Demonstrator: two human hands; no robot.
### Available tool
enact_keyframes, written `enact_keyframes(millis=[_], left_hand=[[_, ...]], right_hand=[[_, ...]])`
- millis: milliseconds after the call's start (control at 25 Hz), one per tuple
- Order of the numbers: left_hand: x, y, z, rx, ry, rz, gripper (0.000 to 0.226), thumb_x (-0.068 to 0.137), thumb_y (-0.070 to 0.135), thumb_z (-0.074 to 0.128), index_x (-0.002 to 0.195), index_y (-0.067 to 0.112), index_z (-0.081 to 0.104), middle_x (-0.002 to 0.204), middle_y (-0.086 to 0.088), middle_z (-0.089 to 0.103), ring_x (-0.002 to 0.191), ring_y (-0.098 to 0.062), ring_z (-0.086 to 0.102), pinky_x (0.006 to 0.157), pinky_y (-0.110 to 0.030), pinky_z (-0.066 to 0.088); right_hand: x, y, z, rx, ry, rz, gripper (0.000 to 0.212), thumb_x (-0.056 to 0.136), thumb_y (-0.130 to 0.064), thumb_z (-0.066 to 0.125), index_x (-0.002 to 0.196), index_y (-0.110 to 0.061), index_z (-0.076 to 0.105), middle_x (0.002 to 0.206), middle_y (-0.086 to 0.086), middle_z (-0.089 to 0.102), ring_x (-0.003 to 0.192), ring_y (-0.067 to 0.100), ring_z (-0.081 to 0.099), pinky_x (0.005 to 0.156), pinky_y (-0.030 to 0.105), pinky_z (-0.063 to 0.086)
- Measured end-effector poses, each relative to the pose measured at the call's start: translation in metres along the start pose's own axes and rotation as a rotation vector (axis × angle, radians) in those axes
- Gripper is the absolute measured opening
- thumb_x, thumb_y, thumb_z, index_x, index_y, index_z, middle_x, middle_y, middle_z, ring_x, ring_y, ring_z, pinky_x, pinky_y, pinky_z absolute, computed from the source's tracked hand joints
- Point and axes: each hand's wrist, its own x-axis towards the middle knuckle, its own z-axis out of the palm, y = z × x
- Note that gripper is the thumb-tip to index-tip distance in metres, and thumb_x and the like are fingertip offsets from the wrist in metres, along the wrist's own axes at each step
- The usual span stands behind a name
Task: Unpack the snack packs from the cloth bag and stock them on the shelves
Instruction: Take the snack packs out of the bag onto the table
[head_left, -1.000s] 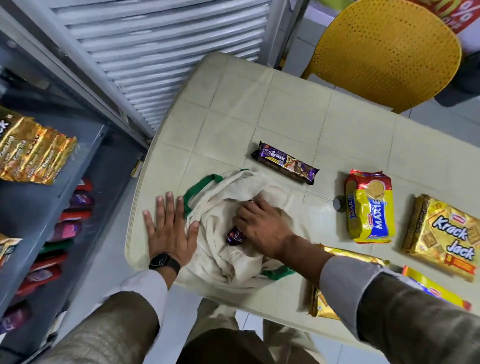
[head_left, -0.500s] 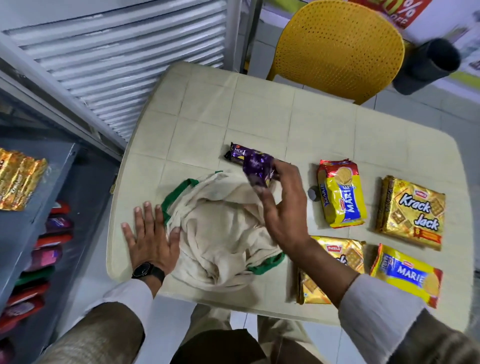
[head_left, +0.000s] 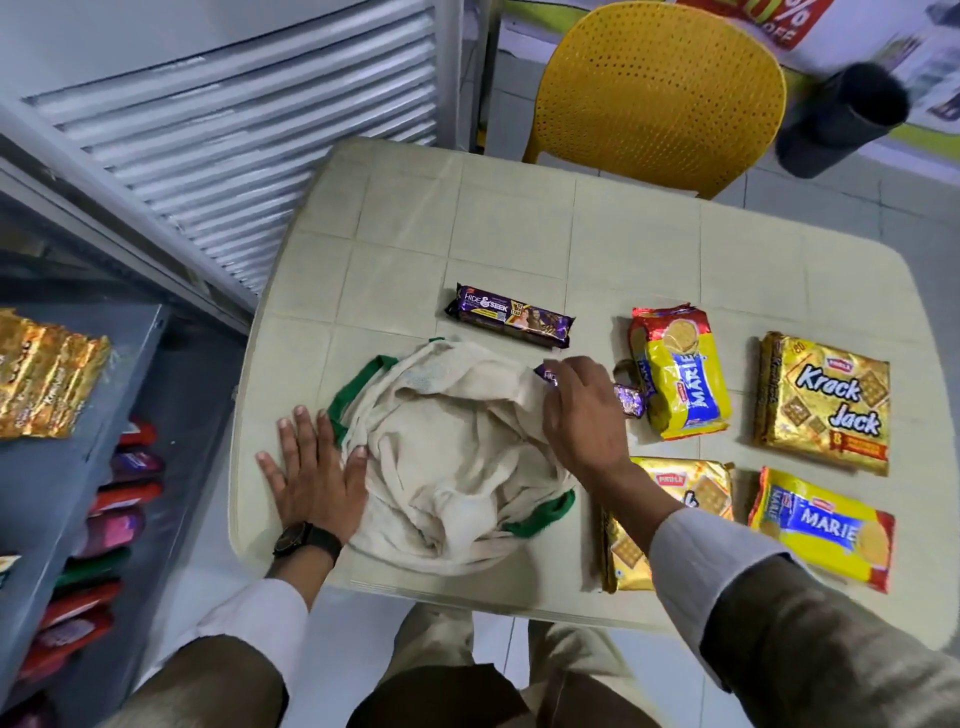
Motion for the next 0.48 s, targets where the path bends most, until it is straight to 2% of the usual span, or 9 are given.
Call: enact_keyframes(millis=[40, 120, 160, 200, 240, 320, 400, 440, 480], left_hand=[[-0.011, 0.008, -0.012, -0.128, 0.009, -0.105, 0.079, 0.096, 0.067, 0.017, 0.159, 0.019, 0.022, 0.169, -0.010, 0.015, 0.155, -0.030, 0.013, 0.121, -0.060, 0.012], [-0.038, 0.032, -0.029, -0.504, -0.032, -0.446, 0.088, 0.086, 0.080, 0.036, 0.154, 0.025, 0.027, 0.162, -0.014, 0.025, 0.147, -0.037, 0.025, 0.113, -0.060, 0.026], [-0.053, 0.047, -0.034, -0.675, -0.117, -0.602, 0.096, 0.081, 0.078, 0.054, 0.155, 0.025, 0.023, 0.162, -0.015, 0.023, 0.146, -0.040, 0.028, 0.112, -0.059, 0.030], [-0.070, 0.063, -0.037, -0.763, -0.202, -0.678, 0.107, 0.075, 0.068, 0.071, 0.156, 0.025, 0.017, 0.161, -0.016, 0.022, 0.144, -0.041, 0.032, 0.111, -0.056, 0.035], [-0.085, 0.075, -0.034, -0.801, -0.273, -0.677, 0.113, 0.071, 0.054, 0.083, 0.156, 0.025, 0.014, 0.159, -0.017, 0.027, 0.139, -0.041, 0.040, 0.108, -0.051, 0.041], [-0.097, 0.083, -0.028, -0.885, -0.317, -0.639, 0.098, 0.073, 0.025, 0.083, 0.152, 0.025, 0.026, 0.146, -0.012, 0.050, 0.123, -0.036, 0.057, 0.099, -0.040, 0.049], [-0.077, 0.071, -0.043, -0.968, -0.245, -0.641, 0.068, 0.073, 0.014, 0.070, 0.136, 0.027, 0.050, 0.128, -0.006, 0.067, 0.107, -0.032, 0.064, 0.094, -0.039, 0.054], [-0.059, 0.060, -0.057, -0.980, -0.179, -0.646, 0.060, 0.071, 0.016, 0.066, 0.130, 0.027, 0.057, 0.124, -0.004, 0.070, 0.105, -0.031, 0.065, 0.094, -0.041, 0.055], [-0.038, 0.049, -0.074, -0.988, -0.104, -0.637, 0.058, 0.069, 0.020, 0.063, 0.127, 0.025, 0.059, 0.124, -0.003, 0.070, 0.106, -0.030, 0.065, 0.096, -0.042, 0.054]], right_hand=[[-0.006, -0.011, 0.000, 0.077, -0.092, 0.037, 0.047, 0.095, -0.030, 0.058, 0.138, -0.012, 0.052, 0.128, 0.014, 0.055, 0.110, 0.037, 0.057, 0.087, 0.044, 0.053], [-0.016, -0.028, 0.007, 0.077, -0.382, 0.203, 0.081, 0.088, -0.054, 0.065, 0.153, -0.026, 0.026, 0.146, 0.009, 0.037, 0.124, 0.036, 0.052, 0.091, 0.048, 0.055], [-0.020, -0.036, 0.011, 0.023, -0.458, 0.232, 0.092, 0.084, -0.058, 0.067, 0.155, -0.032, 0.016, 0.148, 0.009, 0.035, 0.125, 0.036, 0.052, 0.090, 0.050, 0.056], [-0.022, -0.044, 0.016, -0.020, -0.500, 0.231, 0.094, 0.083, -0.057, 0.067, 0.156, -0.034, 0.013, 0.144, 0.010, 0.041, 0.122, 0.036, 0.055, 0.088, 0.048, 0.056], [-0.023, -0.048, 0.021, -0.063, -0.530, 0.230, 0.088, 0.085, -0.053, 0.065, 0.155, -0.033, 0.017, 0.137, 0.011, 0.052, 0.117, 0.036, 0.059, 0.085, 0.045, 0.054], [-0.013, -0.060, 0.027, -0.044, -0.588, 0.253, 0.058, 0.086, -0.042, 0.060, 0.140, -0.025, 0.046, 0.124, 0.014, 0.066, 0.110, 0.038, 0.064, 0.081, 0.039, 0.051], [0.008, -0.078, 0.020, 0.286, -0.599, 0.333, 0.023, 0.082, -0.034, 0.062, 0.099, -0.020, 0.068, 0.102, 0.013, 0.072, 0.097, 0.035, 0.067, 0.068, 0.033, 0.047], [0.022, -0.089, 0.011, 0.508, -0.568, 0.402, 0.010, 0.081, -0.029, 0.066, 0.084, -0.020, 0.069, 0.089, 0.009, 0.072, 0.084, 0.030, 0.067, 0.062, 0.030, 0.045], [0.038, -0.103, -0.002, 0.714, -0.514, 0.468, 0.004, 0.082, -0.022, 0.070, 0.079, -0.020, 0.070, 0.081, 0.005, 0.071, 0.074, 0.025, 0.066, 0.059, 0.029, 0.046]])
